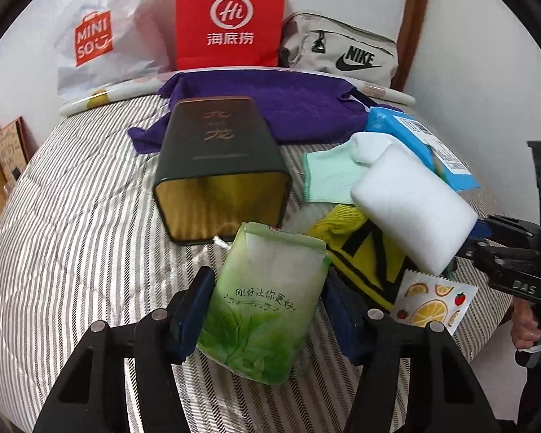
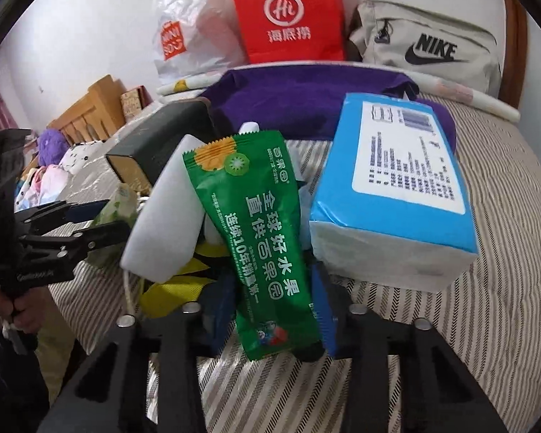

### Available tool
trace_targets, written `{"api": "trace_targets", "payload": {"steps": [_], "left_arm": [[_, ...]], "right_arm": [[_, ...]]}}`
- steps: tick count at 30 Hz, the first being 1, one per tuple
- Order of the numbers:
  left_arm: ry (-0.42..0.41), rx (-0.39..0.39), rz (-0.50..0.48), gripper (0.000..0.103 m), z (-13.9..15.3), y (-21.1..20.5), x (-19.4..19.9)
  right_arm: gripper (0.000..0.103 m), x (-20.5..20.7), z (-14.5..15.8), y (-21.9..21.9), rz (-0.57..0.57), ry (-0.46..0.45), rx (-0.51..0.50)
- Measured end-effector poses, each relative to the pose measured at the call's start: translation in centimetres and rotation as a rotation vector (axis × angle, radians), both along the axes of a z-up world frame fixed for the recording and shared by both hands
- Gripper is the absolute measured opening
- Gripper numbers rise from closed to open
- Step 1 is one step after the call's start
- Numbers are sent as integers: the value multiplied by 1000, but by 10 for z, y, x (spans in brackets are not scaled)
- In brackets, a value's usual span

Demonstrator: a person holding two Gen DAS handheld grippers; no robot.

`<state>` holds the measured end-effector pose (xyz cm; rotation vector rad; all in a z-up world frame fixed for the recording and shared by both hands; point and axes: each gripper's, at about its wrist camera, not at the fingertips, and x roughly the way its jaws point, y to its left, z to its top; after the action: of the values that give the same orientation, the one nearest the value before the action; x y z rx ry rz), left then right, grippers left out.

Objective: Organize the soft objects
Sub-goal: 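Grasp the green snack packet with the right tool while the left tool grasps the green-white tissue pack, then lift both held packs and carry them toward the purple towel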

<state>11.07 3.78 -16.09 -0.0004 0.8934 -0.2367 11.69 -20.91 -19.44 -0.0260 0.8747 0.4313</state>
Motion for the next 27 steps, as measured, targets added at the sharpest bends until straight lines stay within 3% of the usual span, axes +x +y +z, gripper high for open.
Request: {"api": "trace_targets", "payload": {"steps": [8,13,21,27], "left_arm": [[-3,9,53,58,5,14,-3],[12,35,81,58,4,19,-7],[31,110,127,58,0,19,-10],[36,117,132,59,-8,19,-6]], "right_arm": [[34,-24,14,-14,6,-7,-10],[34,-38,22,-40,-54,11,-46],[35,-35,-4,-75,-166,136,-77],[43,-24,-9,-67,-164,116,-93]]}}
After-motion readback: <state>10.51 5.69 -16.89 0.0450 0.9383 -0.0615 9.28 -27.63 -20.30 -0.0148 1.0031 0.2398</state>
